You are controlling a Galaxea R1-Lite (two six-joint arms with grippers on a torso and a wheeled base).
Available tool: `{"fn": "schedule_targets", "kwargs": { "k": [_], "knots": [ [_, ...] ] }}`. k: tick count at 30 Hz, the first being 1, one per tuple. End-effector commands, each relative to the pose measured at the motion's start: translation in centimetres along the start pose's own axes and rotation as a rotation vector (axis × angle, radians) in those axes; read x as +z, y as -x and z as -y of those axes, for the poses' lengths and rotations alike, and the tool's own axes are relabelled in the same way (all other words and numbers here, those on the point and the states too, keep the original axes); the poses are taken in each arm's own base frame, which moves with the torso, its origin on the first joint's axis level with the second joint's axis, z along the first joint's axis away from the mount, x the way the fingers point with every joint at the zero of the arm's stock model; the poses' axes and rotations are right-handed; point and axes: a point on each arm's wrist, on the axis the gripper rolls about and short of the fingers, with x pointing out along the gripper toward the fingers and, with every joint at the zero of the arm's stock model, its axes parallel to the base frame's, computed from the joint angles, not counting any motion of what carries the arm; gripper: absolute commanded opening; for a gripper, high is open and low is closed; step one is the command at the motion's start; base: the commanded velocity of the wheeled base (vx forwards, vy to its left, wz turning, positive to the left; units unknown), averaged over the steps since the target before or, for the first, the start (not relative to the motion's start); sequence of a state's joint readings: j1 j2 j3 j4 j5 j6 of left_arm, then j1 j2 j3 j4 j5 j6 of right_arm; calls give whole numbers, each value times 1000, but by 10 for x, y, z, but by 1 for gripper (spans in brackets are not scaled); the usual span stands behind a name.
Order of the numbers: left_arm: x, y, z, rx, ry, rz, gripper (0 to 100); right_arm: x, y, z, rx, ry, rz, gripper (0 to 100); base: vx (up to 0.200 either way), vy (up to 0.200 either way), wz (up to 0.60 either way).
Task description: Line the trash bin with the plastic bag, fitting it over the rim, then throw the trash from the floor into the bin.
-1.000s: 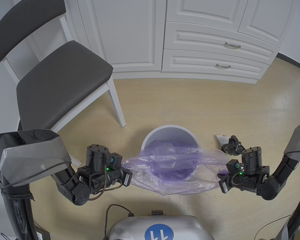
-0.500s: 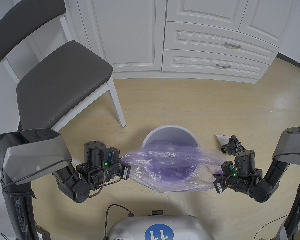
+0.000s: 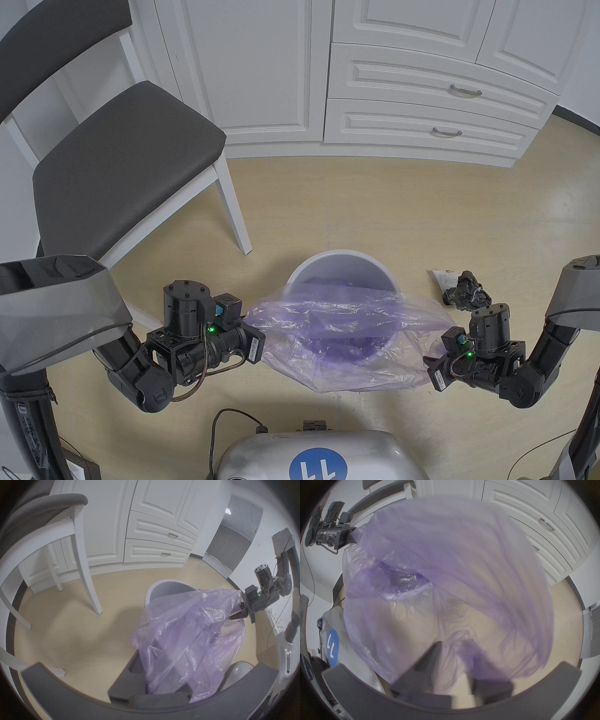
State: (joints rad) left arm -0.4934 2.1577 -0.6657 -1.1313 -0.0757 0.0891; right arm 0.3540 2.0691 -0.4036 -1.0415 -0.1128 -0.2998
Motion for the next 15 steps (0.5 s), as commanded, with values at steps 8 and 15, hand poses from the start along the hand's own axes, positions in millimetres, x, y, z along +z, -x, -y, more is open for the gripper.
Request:
{"fn": "schedule_targets", "kwargs": {
  "k": [8,15],
  "knots": [
    [3,5,8,-14,-10,22,0,13,34,22,26,-39,102,100,0,0,0],
    [3,4,7,-10,-10,27,0,15,56,35,103,-64,158,100,0,0,0]
  ]
}}
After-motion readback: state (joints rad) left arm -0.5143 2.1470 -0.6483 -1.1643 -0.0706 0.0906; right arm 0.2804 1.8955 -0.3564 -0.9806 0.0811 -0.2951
